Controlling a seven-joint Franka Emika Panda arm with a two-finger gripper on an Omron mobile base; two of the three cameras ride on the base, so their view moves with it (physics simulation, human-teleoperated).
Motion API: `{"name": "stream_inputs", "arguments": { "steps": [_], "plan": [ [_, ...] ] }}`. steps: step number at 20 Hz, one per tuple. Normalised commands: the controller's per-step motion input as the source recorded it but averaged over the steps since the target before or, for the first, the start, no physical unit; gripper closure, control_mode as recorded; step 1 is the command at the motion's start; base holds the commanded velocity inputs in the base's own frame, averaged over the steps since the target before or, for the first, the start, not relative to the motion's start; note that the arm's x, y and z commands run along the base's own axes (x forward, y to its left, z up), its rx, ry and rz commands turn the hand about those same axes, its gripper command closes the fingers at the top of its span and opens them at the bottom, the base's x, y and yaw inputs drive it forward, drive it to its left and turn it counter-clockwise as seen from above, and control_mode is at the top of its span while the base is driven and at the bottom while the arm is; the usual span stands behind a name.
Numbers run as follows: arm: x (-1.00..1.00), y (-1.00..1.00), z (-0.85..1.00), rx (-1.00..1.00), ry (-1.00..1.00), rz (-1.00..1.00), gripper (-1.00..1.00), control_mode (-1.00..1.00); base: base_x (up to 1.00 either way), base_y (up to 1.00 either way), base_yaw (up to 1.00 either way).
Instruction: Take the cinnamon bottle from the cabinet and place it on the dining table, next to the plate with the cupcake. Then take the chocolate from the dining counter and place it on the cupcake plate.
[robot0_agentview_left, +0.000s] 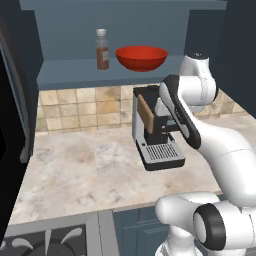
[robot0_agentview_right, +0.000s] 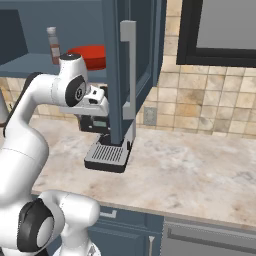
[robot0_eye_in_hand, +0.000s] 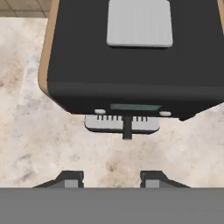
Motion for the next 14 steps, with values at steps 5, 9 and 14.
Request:
{"name": "stream_inputs", "arguments": {
  "steps": [5,9,14],
  "plan": [
    [0.29,0.0,-0.1,-0.01,0.0,0.0,-1.0,-1.0,0.0,0.0,0.0],
    [0.18,0.0,0.0,0.0,-0.01,0.0,-1.0,-1.0,0.0,0.0,0.0],
    [0.06,0.0,0.02,0.0,-0.05,0.0,-1.0,-1.0,0.0,0.0,0.0]
  ]
}}
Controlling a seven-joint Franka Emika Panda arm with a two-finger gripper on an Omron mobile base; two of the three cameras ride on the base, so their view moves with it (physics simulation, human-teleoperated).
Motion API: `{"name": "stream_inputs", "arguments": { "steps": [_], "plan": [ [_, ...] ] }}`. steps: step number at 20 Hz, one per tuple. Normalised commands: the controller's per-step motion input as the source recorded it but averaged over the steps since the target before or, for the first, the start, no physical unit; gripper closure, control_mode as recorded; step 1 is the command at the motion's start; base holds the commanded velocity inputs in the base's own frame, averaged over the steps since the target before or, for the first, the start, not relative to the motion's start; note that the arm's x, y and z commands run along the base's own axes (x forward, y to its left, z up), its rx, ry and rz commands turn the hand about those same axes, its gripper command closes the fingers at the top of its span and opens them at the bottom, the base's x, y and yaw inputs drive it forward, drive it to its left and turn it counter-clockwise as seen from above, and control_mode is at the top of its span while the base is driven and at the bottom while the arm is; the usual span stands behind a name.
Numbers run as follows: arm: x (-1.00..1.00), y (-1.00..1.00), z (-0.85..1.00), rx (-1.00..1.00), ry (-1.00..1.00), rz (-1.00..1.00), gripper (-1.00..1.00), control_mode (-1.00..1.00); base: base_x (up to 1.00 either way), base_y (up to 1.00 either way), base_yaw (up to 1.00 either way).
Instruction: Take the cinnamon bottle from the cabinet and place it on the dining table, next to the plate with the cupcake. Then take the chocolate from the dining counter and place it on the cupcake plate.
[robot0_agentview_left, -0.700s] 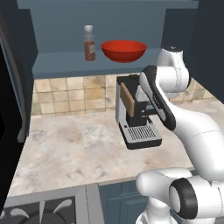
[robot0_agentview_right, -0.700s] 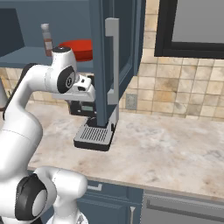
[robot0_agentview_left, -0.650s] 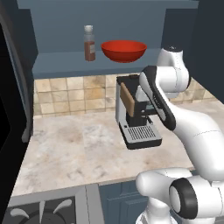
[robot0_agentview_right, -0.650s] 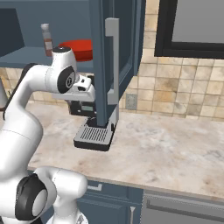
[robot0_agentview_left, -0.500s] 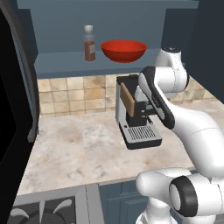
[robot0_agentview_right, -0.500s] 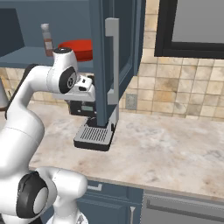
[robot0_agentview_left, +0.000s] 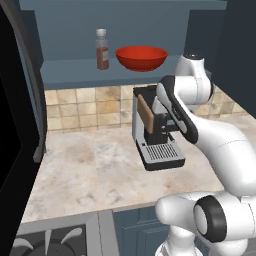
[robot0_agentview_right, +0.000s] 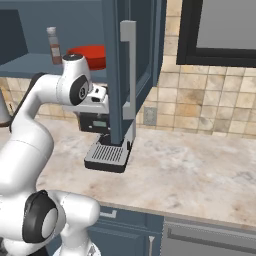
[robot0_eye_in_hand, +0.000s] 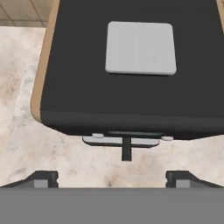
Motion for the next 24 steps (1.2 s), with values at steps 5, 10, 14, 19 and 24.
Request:
{"name": "stream_inputs", "arguments": {
  "steps": [5,10,14,19,24],
  "plan": [
    [0.01,0.02,0.12,0.0,-0.16,-0.02,-1.0,-1.0,0.0,0.0,0.0],
    [0.01,0.51,0.39,-0.08,-0.32,0.0,-1.0,-1.0,0.0,0.0,0.0],
    [0.11,0.86,0.68,-0.12,-0.33,0.0,-1.0,-1.0,0.0,0.0,0.0],
    [0.13,0.74,0.9,-0.05,-0.25,0.06,-1.0,-1.0,0.0,0.0,0.0],
    [0.28,0.62,0.75,-0.01,-0.19,0.1,-1.0,-1.0,0.0,0.0,0.0]
  ]
}}
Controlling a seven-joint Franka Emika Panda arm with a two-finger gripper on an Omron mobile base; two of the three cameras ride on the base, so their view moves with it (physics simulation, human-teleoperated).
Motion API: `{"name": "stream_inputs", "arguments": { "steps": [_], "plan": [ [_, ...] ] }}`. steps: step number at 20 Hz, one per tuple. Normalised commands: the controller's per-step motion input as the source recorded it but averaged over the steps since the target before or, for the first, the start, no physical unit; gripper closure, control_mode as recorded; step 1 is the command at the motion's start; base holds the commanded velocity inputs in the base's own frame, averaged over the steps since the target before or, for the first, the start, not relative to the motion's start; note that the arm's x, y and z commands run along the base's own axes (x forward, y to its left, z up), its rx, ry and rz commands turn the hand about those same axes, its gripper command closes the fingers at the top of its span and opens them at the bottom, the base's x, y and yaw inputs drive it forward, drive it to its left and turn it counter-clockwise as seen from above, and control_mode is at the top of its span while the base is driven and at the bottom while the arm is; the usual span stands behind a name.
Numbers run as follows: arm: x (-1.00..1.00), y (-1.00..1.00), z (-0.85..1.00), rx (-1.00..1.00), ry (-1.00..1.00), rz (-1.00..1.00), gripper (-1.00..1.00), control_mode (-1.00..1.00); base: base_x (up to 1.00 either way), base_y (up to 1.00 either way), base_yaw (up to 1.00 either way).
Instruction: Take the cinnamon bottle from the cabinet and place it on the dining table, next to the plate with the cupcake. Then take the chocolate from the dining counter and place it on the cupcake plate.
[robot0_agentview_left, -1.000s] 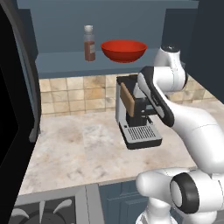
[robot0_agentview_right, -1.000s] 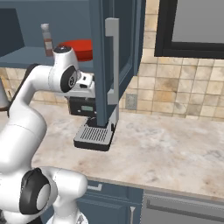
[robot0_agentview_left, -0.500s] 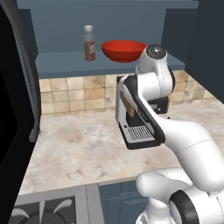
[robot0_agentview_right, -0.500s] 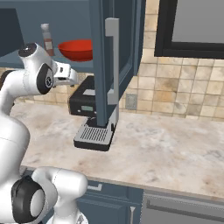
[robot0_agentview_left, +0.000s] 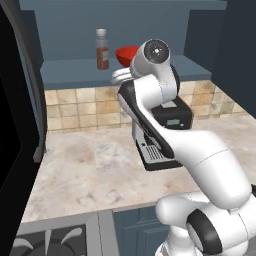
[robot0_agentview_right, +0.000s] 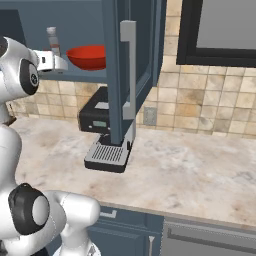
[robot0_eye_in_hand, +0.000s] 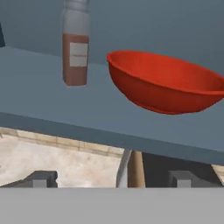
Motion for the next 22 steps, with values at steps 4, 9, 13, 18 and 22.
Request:
{"name": "stream_inputs", "arguments": {
  "steps": [4,9,13,18,22],
  "plan": [
    [0.41,0.21,0.46,0.0,-0.17,0.06,-1.0,-1.0,0.0,0.0,0.0],
    [0.39,0.21,0.51,0.01,-0.13,0.24,-1.0,-1.0,0.0,0.0,0.0],
    [0.45,0.46,0.17,0.02,0.0,0.18,-1.0,-1.0,0.0,0.0,0.0],
    [0.35,0.11,0.0,-0.01,0.0,0.0,-1.0,-1.0,0.0,0.0,0.0],
    [0.22,0.01,0.0,0.0,0.02,-0.03,-1.0,-1.0,0.0,0.0,0.0]
  ]
}}
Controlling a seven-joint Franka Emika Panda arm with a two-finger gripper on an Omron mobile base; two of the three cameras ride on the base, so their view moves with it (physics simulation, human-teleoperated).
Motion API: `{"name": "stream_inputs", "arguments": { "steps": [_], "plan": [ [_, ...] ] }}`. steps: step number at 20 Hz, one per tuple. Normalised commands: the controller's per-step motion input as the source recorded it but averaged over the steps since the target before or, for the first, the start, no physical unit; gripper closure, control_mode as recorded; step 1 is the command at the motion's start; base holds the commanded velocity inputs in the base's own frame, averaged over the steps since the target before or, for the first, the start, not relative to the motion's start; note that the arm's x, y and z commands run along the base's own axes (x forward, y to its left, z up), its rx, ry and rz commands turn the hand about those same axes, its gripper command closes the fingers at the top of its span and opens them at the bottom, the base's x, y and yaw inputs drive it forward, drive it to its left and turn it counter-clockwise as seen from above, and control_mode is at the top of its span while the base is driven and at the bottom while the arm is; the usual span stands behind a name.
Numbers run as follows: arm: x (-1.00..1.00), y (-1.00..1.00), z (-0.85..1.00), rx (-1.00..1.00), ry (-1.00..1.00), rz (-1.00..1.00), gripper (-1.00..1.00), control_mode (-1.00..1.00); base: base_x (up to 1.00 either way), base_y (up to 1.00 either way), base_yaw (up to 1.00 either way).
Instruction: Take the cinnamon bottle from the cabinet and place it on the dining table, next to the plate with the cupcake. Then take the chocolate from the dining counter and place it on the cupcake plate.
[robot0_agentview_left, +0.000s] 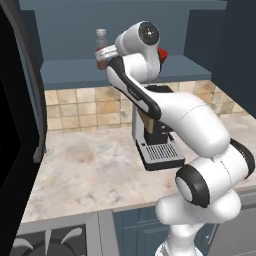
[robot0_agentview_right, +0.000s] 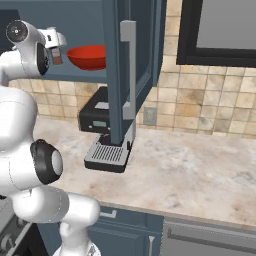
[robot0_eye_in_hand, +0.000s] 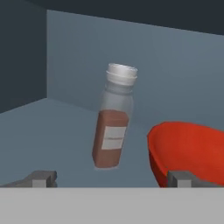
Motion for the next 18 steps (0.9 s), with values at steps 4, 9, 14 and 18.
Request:
{"name": "stream_inputs", "arguments": {
  "steps": [4,9,14,18],
  "plan": [
    [0.43,0.28,0.0,0.0,0.0,-0.01,-1.0,-1.0,0.0,0.0,0.0],
    [0.42,0.22,0.0,0.0,0.0,0.0,-1.0,-1.0,0.0,0.0,0.0],
    [0.31,0.08,0.0,0.0,0.0,0.0,-1.0,-1.0,0.0,0.0,0.0],
    [0.34,0.04,0.0,0.0,0.0,0.0,-1.0,-1.0,0.0,0.0,0.0]
  ]
}}
